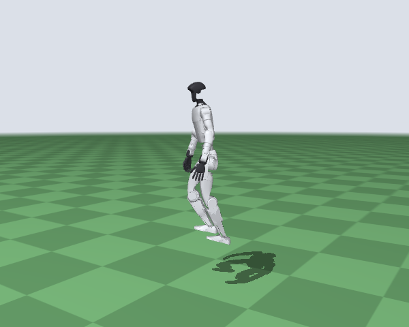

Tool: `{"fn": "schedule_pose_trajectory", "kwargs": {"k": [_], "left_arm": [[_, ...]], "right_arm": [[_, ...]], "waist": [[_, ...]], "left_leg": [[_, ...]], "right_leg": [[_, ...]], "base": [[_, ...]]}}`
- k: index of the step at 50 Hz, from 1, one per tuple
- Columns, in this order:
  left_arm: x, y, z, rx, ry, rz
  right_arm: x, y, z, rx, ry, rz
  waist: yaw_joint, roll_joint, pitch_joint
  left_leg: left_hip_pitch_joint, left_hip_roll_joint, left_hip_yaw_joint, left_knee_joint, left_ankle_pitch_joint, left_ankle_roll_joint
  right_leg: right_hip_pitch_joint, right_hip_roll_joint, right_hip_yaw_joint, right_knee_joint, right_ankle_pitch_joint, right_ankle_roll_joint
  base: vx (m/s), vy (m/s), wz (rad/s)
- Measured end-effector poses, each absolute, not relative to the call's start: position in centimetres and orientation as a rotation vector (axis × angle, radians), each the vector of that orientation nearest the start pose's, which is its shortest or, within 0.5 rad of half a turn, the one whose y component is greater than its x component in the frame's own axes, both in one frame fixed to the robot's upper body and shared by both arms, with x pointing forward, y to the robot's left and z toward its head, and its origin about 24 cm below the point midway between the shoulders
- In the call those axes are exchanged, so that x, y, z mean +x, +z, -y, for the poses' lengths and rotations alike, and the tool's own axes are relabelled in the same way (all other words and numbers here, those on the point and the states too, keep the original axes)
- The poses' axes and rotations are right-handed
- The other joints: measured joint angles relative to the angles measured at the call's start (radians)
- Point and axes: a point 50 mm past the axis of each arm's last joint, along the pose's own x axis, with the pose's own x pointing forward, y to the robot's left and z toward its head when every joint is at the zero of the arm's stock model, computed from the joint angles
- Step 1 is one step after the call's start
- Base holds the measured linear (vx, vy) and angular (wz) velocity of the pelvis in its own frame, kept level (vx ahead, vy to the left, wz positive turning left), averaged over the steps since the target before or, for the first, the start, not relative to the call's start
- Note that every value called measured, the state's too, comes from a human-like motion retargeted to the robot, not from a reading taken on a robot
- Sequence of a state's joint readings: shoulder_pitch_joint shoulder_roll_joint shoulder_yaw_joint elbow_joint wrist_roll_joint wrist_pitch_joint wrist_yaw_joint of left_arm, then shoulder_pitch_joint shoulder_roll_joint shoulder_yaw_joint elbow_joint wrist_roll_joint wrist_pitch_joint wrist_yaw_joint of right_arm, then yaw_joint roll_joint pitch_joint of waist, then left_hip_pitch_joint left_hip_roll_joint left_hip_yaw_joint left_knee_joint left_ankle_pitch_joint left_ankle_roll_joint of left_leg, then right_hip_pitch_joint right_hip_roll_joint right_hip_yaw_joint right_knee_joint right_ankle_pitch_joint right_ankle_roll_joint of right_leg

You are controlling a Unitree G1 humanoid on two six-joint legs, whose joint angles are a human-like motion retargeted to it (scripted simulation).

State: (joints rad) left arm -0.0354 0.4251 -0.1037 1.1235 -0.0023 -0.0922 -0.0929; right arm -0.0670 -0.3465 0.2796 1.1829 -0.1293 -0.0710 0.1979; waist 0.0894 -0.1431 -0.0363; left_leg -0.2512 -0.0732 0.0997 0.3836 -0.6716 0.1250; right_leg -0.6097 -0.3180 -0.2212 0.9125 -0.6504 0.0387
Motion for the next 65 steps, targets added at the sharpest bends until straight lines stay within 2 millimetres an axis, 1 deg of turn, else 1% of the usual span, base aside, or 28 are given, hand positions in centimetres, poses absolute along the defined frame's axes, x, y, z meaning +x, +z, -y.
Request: {"fn": "schedule_pose_trajectory", "kwargs": {"k": [3, 6, 7, 8, 9, 13, 15, 18, 20, 25, 28, 32, 33, 36, 38, 40, 44, 50, 55, 65], "left_arm": [[12.3, -12.9, -29.3, 0.384, 0.046, -1.059], [11.1, -13.4, -29.2, 0.371, 0.048, -1.105], [10.8, -13.6, -29.1, 0.364, 0.048, -1.120], [10.6, -13.8, -29.0, 0.354, 0.047, -1.132], [10.2, -14.0, -28.8, 0.344, 0.044, -1.148], [8.3, -14.9, -27.8, 0.299, 0.021, -1.215], [7.5, -15.2, -27.3, 0.274, 0.001, -1.244], [6.4, -15.7, -26.4, 0.236, -0.039, -1.284], [6.1, -15.9, -25.9, 0.210, -0.075, -1.303], [4.3, -16.4, -24.8, 0.167, -0.143, -1.361], [3.9, -16.5, -24.6, 0.150, -0.176, -1.383], [3.2, -16.6, -24.6, 0.144, -0.190, -1.407], [3.3, -16.5, -24.8, 0.149, -0.190, -1.406], [3.2, -16.4, -25.3, 0.166, -0.179, -1.409], [3.7, -16.2, -25.9, 0.180, -0.163, -1.398], [3.9, -16.0, -26.3, 0.198, -0.150, -1.391], [4.8, -15.6, -27.3, 0.233, -0.114, -1.359], [6.5, -15.0, -28.4, 0.274, -0.064, -1.298], [7.4, -14.6, -28.8, 0.290, -0.036, -1.257], [8.1, -14.3, -29.3, 0.303, -0.004, -1.216]], "right_arm": [[11.5, -14.9, 24.6, -0.469, 0.312, -1.165], [11.0, -15.1, 24.5, -0.462, 0.313, -1.186], [10.9, -15.1, 24.5, -0.460, 0.312, -1.190], [11.1, -15.1, 24.6, -0.461, 0.308, -1.191], [11.0, -15.1, 24.7, -0.459, 0.305, -1.194], [10.9, -15.1, 24.9, -0.451, 0.281, -1.205], [11.1, -15.0, 25.3, -0.447, 0.261, -1.205], [11.4, -14.7, 25.9, -0.435, 0.225, -1.202], [11.8, -14.4, 26.6, -0.422, 0.194, -1.197], [11.6, -14.2, 27.5, -0.375, 0.140, -1.203], [11.6, -14.0, 28.0, -0.334, 0.114, -1.202], [11.3, -13.9, 28.3, -0.295, 0.090, -1.204], [11.4, -13.8, 28.4, -0.288, 0.083, -1.200], [11.2, -13.8, 28.7, -0.273, 0.070, -1.198], [11.5, -13.6, 28.9, -0.266, 0.063, -1.190], [11.2, -13.7, 28.8, -0.258, 0.058, -1.193], [10.8, -13.9, 28.7, -0.245, 0.055, -1.201], [10.5, -14.1, 28.3, -0.232, 0.062, -1.210], [10.6, -14.3, 28.0, -0.227, 0.068, -1.208], [10.8, -14.4, 27.4, -0.216, 0.081, -1.203]], "waist": [[0.018, -0.027, -0.005], [0.040, -0.034, -0.005], [0.051, -0.026, -0.002], [0.067, -0.003, 0.008], [0.076, 0.004, 0.012], [0.099, 0.013, 0.018], [0.109, 0.022, 0.020], [0.126, 0.037, 0.020], [0.146, 0.062, 0.017], [0.166, 0.094, 0.006], [0.160, 0.099, 0.000], [0.142, 0.119, -0.012], [0.132, 0.112, -0.014], [0.115, 0.128, -0.024], [0.095, 0.113, -0.025], [0.084, 0.117, -0.026], [0.067, 0.121, -0.032], [0.049, 0.106, -0.034], [0.045, 0.091, -0.027], [0.049, 0.076, -0.009]], "left_leg": [[-0.011, 0.001, -0.010, 0.067, -0.032, -0.002], [-0.018, 0.030, -0.020, 0.140, -0.063, -0.012], [-0.018, 0.051, -0.022, 0.169, -0.073, -0.020], [-0.014, 0.092, -0.024, 0.205, -0.085, -0.033], [-0.018, 0.113, -0.020, 0.241, -0.089, -0.043], [-0.058, 0.175, 0.005, 0.391, -0.080, -0.071], [-0.080, 0.226, 0.028, 0.474, -0.074, -0.072], [-0.116, 0.289, 0.052, 0.584, -0.092, -0.054], [-0.141, 0.321, 0.040, 0.633, -0.100, -0.051], [-0.170, 0.316, 0.022, 0.656, -0.113, -0.058], [-0.153, 0.271, 0.022, 0.566, -0.097, -0.064], [-0.123, 0.239, 0.021, 0.455, -0.075, -0.079], [-0.100, 0.216, 0.027, 0.396, -0.055, -0.079], [-0.076, 0.212, 0.035, 0.340, -0.050, -0.086], [-0.021, 0.173, 0.049, 0.222, -0.014, -0.080], [-0.003, 0.169, 0.056, 0.197, -0.012, -0.083], [0.023, 0.160, 0.065, 0.139, 0.006, -0.092], [0.071, 0.134, 0.076, 0.025, 0.060, -0.103], [0.108, 0.116, 0.080, -0.054, 0.101, -0.107], [0.152, 0.103, 0.082, -0.134, 0.143, -0.110]], "right_leg": [[0.042, 0.009, 0.011, -0.041, -0.043, -0.002], [0.096, 0.045, 0.002, -0.090, -0.086, -0.017], [0.123, 0.070, -0.006, -0.118, -0.089, -0.023], [0.166, 0.116, -0.020, -0.167, -0.079, -0.032], [0.187, 0.135, -0.026, -0.183, -0.079, -0.036], [0.231, 0.178, -0.036, -0.211, -0.082, -0.045], [0.253, 0.203, -0.042, -0.236, -0.077, -0.051], [0.280, 0.238, -0.047, -0.278, -0.064, -0.057], [0.321, 0.289, -0.048, -0.368, -0.026, -0.065], [0.355, 0.332, -0.043, -0.427, 0.005, -0.060], [0.397, 0.338, -0.041, -0.511, 0.042, -0.053], [0.413, 0.339, -0.047, -0.524, 0.050, -0.043], [0.424, 0.329, -0.048, -0.546, 0.056, -0.041], [0.423, 0.324, -0.059, -0.530, 0.046, -0.033], [0.436, 0.299, -0.063, -0.553, 0.047, -0.028], [0.436, 0.288, -0.071, -0.539, 0.040, -0.021], [0.430, 0.276, -0.082, -0.523, 0.032, -0.013], [0.430, 0.254, -0.093, -0.525, 0.032, -0.001], [0.435, 0.242, -0.096, -0.535, 0.033, 0.007], [0.457, 0.240, -0.098, -0.568, 0.044, 0.014]], "base": [[0.12, -0.16, 0.10], [0.13, -0.17, -0.03], [0.14, -0.17, -0.26], [0.14, -0.16, -0.27], [0.12, -0.15, -0.17], [0.10, -0.13, 0.01], [0.10, -0.11, 0.03], [0.09, -0.08, -0.04], [0.10, -0.06, -0.24], [0.09, -0.02, -0.12], [0.09, 0.00, 0.03], [0.07, 0.01, 0.06], [0.07, 0.01, 0.14], [0.02, 0.00, 0.04], [0.07, 0.00, 0.19], [0.00, 0.00, 0.00], [0.00, 0.00, 0.00], [0.00, 0.00, 0.00], [0.00, 0.00, 0.00], [0.00, 0.00, 0.00]]}}
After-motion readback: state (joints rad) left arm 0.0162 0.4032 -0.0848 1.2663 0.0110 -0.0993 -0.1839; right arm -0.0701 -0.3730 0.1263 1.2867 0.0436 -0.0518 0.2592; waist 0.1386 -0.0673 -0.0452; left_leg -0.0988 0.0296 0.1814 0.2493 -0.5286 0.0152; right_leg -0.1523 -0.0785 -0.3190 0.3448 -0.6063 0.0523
